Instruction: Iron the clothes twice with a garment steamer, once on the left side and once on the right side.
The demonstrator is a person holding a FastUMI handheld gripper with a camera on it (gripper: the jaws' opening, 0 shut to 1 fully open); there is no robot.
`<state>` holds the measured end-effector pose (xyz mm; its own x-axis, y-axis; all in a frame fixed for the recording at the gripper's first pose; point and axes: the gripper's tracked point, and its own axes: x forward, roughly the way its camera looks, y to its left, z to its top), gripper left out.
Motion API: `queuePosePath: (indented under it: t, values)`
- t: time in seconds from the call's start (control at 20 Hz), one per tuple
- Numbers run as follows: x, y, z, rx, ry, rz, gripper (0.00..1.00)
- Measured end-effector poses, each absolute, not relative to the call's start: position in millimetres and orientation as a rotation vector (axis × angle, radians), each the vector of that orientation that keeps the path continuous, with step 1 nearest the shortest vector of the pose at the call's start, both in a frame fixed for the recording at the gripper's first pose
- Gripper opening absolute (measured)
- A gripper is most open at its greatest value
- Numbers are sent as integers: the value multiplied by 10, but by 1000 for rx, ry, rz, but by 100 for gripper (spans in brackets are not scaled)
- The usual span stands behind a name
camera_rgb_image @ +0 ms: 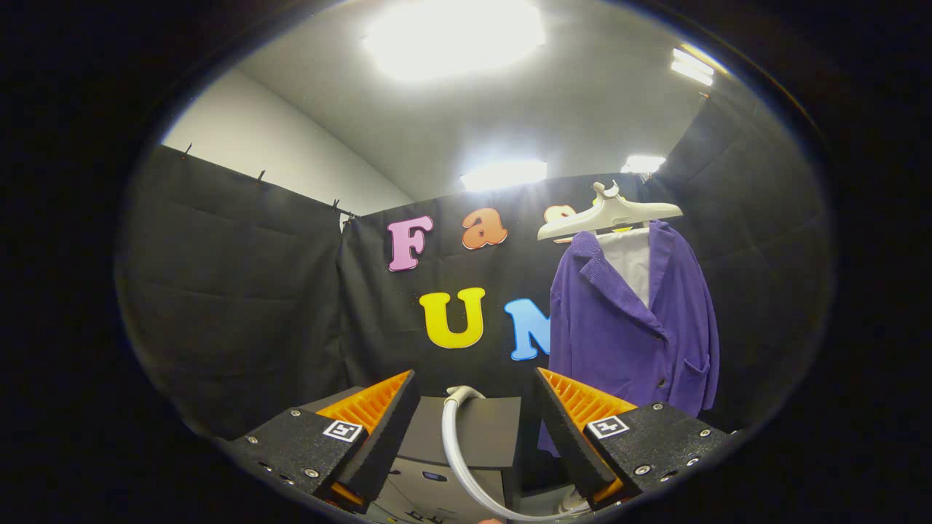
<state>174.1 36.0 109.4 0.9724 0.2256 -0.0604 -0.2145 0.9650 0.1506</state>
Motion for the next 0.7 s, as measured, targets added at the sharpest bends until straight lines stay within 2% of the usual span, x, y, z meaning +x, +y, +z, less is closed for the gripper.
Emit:
queuePosePath:
  t: [0.45,0.7]
  values:
    - [3101,647,1301,322,222,318,95]
    - [3695,888,975,356,359,361,95]
